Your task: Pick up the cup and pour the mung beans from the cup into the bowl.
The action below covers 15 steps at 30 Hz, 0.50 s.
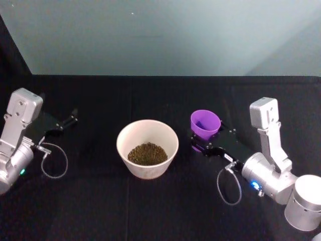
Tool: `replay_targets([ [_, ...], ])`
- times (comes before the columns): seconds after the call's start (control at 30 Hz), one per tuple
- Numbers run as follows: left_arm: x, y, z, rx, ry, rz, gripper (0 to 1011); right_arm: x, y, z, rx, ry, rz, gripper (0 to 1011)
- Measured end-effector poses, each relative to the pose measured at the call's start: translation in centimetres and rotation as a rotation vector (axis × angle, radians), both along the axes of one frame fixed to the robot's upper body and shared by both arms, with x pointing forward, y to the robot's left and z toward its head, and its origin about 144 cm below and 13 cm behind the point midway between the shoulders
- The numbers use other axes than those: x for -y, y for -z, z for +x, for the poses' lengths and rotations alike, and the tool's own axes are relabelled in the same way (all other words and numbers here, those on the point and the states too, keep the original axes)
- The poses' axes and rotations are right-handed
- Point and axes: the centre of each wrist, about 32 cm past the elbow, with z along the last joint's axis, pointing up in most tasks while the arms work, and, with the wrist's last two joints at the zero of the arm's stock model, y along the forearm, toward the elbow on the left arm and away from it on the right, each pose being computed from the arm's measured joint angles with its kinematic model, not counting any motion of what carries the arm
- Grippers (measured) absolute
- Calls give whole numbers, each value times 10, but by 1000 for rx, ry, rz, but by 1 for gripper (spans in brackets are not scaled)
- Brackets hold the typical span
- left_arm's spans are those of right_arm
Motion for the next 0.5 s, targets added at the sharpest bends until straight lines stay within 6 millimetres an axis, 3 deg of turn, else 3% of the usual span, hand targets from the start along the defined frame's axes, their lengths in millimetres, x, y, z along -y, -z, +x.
replay_targets([
  [0.3,0,0,0,0,0,0,1000,-1,4,-1,-2,-5,9,726],
  [0.5,0,0,0,0,0,0,1000,-1,5,-1,-1,-3,14,879],
])
